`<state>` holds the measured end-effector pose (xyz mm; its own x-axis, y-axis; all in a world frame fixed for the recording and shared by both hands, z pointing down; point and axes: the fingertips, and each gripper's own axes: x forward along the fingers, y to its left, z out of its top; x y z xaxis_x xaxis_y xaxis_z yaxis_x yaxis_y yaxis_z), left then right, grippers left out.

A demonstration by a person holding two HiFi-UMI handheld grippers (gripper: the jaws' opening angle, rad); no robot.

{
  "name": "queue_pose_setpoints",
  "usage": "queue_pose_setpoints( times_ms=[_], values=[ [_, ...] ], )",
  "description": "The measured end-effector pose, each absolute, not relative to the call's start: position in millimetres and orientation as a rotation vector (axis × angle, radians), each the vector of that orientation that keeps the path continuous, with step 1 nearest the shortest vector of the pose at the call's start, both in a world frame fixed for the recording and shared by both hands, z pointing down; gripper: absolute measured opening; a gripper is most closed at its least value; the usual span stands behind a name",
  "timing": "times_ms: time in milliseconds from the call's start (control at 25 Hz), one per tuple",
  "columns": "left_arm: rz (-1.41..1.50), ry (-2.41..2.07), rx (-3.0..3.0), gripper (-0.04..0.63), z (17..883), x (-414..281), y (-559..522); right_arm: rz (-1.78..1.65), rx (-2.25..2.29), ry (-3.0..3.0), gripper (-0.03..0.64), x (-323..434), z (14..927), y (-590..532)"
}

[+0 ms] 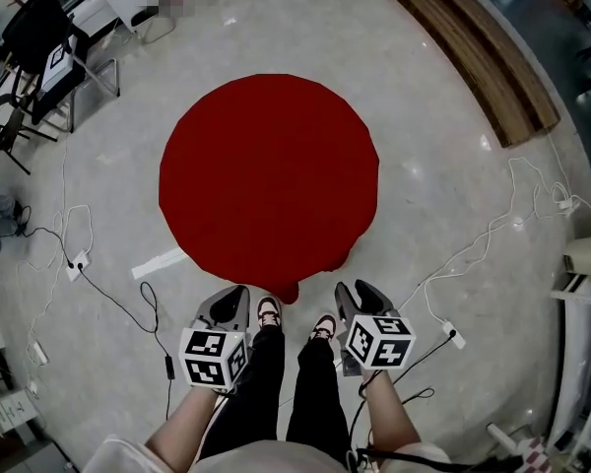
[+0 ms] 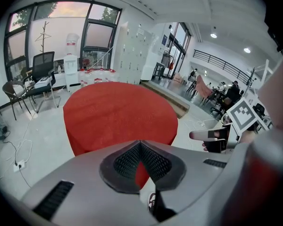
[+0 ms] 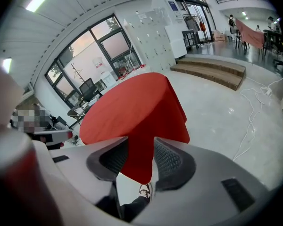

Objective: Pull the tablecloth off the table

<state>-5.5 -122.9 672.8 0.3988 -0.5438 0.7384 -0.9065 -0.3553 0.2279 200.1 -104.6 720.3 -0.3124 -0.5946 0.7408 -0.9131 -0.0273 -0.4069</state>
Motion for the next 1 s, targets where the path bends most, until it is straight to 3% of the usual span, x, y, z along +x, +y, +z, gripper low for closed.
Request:
queue_pose_setpoints(
  times_ms=[400,1000],
  values=[
    [0.779,-1.268,1.998,0.015,671.8,-28.9,-117.5,1.15,1.423,-1.959,0.294,188.4,759.8,-117.8],
    [0.812,-1.285,1.95,0.015,676.2,-50.1,-107.6,0.803,1.304,-2.059,0.324,177.0,791.1,-156.6]
  ],
)
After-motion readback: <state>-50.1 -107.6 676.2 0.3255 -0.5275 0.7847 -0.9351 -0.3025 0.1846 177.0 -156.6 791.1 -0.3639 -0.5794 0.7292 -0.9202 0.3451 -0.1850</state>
